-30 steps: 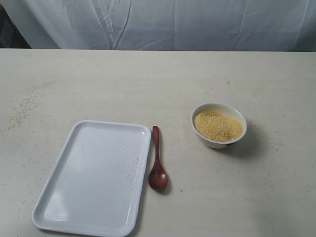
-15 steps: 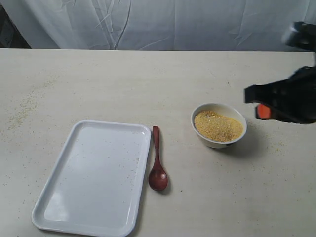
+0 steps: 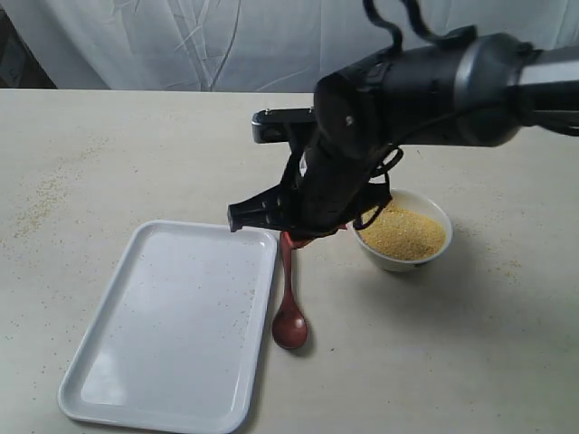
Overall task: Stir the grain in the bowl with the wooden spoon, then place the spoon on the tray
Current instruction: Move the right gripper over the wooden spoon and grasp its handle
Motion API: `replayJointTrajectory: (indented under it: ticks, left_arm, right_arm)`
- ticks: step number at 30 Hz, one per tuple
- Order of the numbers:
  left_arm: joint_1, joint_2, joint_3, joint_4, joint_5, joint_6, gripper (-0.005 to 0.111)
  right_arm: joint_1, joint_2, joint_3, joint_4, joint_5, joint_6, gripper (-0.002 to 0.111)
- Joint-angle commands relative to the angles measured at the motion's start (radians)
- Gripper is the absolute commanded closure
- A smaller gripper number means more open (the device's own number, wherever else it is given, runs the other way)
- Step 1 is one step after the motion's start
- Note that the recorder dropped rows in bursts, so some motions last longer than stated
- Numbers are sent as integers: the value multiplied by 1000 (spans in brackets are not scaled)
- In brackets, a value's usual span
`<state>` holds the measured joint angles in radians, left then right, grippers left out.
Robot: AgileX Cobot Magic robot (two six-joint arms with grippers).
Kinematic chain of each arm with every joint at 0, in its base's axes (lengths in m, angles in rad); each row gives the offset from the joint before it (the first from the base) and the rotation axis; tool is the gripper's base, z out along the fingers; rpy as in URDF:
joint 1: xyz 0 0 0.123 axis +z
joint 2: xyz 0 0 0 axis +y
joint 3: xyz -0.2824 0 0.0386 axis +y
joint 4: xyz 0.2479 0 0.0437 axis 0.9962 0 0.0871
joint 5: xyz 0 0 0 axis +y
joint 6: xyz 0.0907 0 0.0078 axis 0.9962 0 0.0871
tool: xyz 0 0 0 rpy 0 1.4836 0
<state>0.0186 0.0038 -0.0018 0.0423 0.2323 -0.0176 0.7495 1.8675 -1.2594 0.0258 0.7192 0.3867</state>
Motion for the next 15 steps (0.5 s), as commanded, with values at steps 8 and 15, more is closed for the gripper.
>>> replayJointTrajectory:
  ticks: [8,15]
  left_arm:
    - [2,-4,2,1,-1,0,107]
    - [2,-4,2,1,-1,0,107]
  right_arm:
    - [8,113,-54,-38,10,84,69]
    - [30,160,-52,-64,-28,150,69]
